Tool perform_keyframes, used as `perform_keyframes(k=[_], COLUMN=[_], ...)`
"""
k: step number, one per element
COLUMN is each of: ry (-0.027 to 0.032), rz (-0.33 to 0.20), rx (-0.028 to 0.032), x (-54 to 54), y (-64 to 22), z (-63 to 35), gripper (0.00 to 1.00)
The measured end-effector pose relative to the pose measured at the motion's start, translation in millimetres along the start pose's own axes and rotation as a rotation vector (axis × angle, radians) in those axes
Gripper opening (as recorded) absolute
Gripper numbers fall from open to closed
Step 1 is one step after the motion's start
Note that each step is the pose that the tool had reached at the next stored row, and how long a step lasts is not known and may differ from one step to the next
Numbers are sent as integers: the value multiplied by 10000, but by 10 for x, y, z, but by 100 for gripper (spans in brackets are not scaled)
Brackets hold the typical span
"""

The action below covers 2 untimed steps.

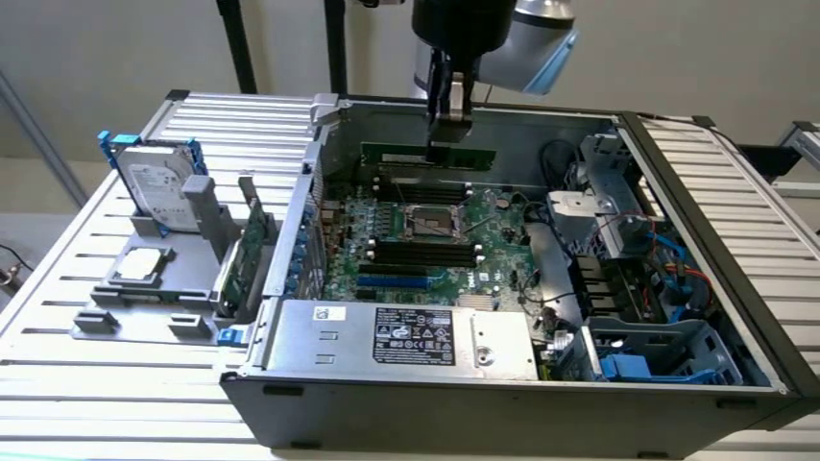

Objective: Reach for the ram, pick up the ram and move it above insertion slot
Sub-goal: 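Pick up the ram and move it above insertion slot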

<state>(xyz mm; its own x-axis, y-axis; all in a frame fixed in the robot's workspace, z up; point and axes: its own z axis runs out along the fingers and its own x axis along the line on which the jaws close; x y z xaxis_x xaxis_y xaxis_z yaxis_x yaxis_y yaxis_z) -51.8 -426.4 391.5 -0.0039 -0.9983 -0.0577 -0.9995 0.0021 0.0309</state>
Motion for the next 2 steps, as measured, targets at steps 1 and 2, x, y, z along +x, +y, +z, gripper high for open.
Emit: perform_keyframes(k=[1, 2], ry=[0, 0], rz=[0, 0], rx=[0, 0], x=[0, 0], y=[0, 0], z=[0, 0], gripper=[13, 13])
